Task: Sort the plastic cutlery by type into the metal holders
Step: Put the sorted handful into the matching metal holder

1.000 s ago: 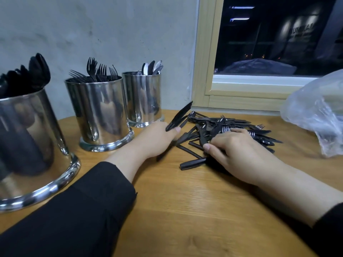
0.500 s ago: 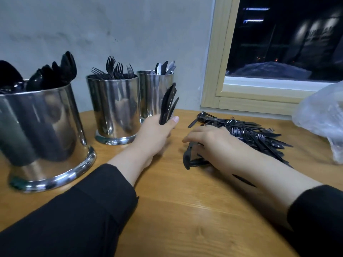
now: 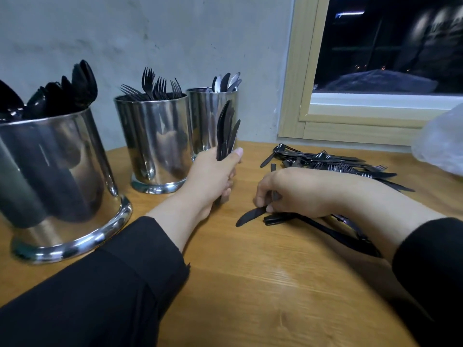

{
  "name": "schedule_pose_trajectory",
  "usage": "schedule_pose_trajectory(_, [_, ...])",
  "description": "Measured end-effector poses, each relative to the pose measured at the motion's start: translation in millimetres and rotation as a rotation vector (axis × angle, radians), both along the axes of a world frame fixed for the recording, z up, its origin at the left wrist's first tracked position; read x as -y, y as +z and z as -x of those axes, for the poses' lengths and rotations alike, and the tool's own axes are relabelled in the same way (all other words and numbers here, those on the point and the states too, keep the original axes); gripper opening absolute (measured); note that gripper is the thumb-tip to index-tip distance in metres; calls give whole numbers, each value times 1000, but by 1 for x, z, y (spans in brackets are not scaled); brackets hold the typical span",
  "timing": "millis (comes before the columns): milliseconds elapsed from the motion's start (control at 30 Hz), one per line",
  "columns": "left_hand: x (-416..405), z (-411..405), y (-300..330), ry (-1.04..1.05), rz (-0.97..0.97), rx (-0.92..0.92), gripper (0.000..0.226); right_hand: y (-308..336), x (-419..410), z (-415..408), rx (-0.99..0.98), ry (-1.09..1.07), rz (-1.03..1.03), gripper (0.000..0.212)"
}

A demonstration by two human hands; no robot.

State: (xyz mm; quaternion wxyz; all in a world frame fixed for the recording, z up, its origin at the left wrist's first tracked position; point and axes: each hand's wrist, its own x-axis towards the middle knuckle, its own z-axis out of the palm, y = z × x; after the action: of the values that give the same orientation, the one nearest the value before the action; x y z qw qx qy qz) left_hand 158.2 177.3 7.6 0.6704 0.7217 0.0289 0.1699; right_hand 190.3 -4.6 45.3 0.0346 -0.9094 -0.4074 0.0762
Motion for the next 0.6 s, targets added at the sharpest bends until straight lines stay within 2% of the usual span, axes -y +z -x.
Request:
schedule_pose_trajectory(200, [-2,3,2,17,28,44,29,1,3,8,-37,32,32,13])
schedule_pose_trajectory(367, [-5,3,4,39,88,40,30,1,7,12,-63,72,-36,16])
schedule_pose_trajectory(467, [-5,4,5,46,102,45,29,-7,7,6,25,112,-101,16])
schedule_pose_trajectory(533, [-4,4,5,45,100,57,30,-12,8,2,149,171,-275,8])
schedule_pose_trajectory(600, [-3,4,5,51,75,81,30,-9,11,4,212,115,-592,4])
